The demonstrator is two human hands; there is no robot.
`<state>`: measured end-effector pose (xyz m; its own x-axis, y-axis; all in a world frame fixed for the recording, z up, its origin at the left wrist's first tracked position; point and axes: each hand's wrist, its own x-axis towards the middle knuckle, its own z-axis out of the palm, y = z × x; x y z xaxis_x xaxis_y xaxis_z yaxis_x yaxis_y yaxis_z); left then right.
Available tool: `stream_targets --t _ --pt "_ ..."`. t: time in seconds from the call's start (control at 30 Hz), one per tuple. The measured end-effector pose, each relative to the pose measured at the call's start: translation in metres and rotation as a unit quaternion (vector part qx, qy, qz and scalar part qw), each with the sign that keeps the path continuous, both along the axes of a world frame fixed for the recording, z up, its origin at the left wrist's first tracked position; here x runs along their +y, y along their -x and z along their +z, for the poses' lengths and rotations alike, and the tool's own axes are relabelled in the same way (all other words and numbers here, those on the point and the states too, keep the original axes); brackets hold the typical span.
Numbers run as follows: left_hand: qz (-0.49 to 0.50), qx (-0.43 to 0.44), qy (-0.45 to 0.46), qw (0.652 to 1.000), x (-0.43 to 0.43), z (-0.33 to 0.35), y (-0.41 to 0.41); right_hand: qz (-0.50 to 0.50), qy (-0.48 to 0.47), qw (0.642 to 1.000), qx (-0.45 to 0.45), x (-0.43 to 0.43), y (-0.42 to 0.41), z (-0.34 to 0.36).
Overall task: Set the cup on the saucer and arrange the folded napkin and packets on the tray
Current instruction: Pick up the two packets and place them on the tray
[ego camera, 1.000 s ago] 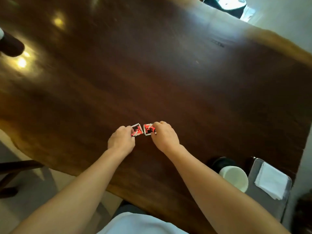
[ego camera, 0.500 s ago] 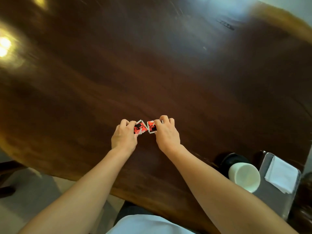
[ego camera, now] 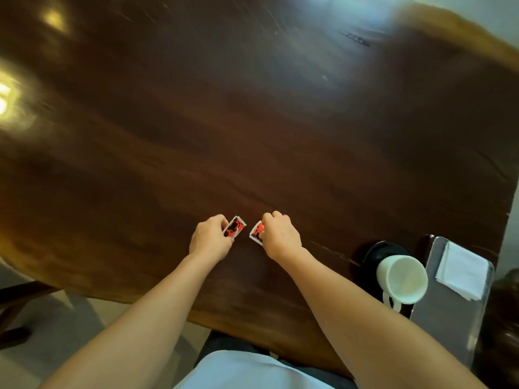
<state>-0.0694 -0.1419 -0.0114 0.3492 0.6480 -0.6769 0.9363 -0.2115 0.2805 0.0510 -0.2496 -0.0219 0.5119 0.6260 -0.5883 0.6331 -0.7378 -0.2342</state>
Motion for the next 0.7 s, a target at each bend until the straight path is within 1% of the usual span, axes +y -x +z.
stream_targets --t 0.07,0.1,0.13,0.2,0.23,0.3,0.37,0.43,0.47,0.63,0.7 --pt "0.051 -0.025 0.050 0.997 -0.007 0.004 0.002 -0.088 0.024 0.992 0.083 -0.012 -0.005 0.008" --pt "0.089 -0.042 0.077 0.992 -0.011 0.008 0.001 -0.148 0.018 0.981 0.128 -0.018 -0.008 0.013" --pt "0.127 -0.060 0.100 0.985 -0.016 0.013 -0.001 -0.214 0.000 0.961 0.173 -0.024 -0.011 0.019" --pt "0.176 -0.099 0.132 0.970 -0.026 0.023 -0.007 -0.334 -0.044 0.906 0.255 -0.036 -0.016 0.035" --pt "0.187 -0.118 0.149 0.964 -0.032 0.029 -0.012 -0.377 -0.063 0.877 0.291 -0.042 -0.019 0.044" --pt "0.198 -0.150 0.200 0.948 -0.046 0.042 -0.025 -0.421 -0.103 0.833 0.343 -0.057 -0.025 0.058" --pt "0.187 -0.173 0.264 0.930 -0.061 0.056 -0.037 -0.456 -0.147 0.798 0.366 -0.075 -0.032 0.070" --pt "0.158 -0.183 0.307 0.920 -0.080 0.069 -0.049 -0.493 -0.195 0.761 0.375 -0.096 -0.039 0.079" --pt "0.145 -0.185 0.322 0.917 -0.090 0.076 -0.055 -0.505 -0.214 0.748 0.374 -0.108 -0.043 0.082" --pt "0.085 -0.179 0.396 0.896 -0.154 0.098 -0.074 -0.529 -0.267 0.726 0.349 -0.176 -0.058 0.096" --pt "0.083 -0.190 0.405 0.891 -0.187 0.103 -0.081 -0.524 -0.289 0.719 0.353 -0.207 -0.063 0.102"
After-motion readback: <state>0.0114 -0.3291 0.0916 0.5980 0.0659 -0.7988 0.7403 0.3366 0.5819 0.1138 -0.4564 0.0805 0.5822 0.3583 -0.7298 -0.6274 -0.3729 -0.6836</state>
